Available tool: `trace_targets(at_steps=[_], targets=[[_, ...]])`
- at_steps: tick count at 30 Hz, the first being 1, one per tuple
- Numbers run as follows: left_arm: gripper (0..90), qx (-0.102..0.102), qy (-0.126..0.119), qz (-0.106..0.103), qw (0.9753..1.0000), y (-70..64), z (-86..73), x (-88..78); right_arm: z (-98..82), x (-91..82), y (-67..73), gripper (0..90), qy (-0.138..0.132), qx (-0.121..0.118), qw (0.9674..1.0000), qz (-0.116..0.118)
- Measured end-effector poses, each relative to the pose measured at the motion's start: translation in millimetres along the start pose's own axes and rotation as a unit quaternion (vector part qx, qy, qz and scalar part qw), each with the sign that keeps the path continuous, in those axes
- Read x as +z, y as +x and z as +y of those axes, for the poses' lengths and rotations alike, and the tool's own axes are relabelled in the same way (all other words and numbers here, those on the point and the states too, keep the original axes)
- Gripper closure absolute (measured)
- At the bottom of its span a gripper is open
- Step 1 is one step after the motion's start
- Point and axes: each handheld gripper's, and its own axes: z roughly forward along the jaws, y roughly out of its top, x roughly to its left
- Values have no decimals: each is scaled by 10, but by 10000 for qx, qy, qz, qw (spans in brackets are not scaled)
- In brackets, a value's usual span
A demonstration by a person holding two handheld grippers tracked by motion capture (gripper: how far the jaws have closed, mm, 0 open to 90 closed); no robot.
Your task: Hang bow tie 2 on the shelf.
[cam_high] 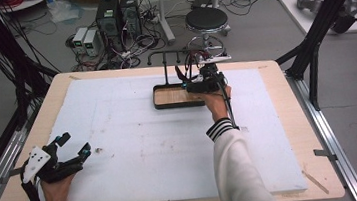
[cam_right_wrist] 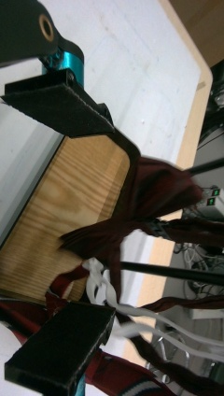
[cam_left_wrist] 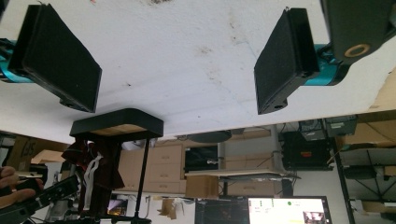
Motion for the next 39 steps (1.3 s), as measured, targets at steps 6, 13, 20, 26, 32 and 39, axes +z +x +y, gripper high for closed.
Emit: trace_targets(at_steps=[6,13,20,26,32,39], targets=[[154,10,4,-5,10000,-4,0,1,-56,-197,53,100,-237,-128,9996,98],[154,25,34,-15,10000,-6,2,6,-233,-657,57,101,-633,-236,9975,208],[154,34,61,-1,10000,-10,3,14,-670,-1329,-11,101,-1298,-352,9909,104],[154,42,69,9,10000,-8,4,14,-1125,-1635,-58,101,-1692,-391,9848,-50],[154,49,90,21,9999,-13,4,15,-1542,-1725,-127,101,-1933,-330,9804,-190],[154,108,135,49,9998,-23,7,25,-1881,-1660,-119,102,-2259,-421,9726,-345]])
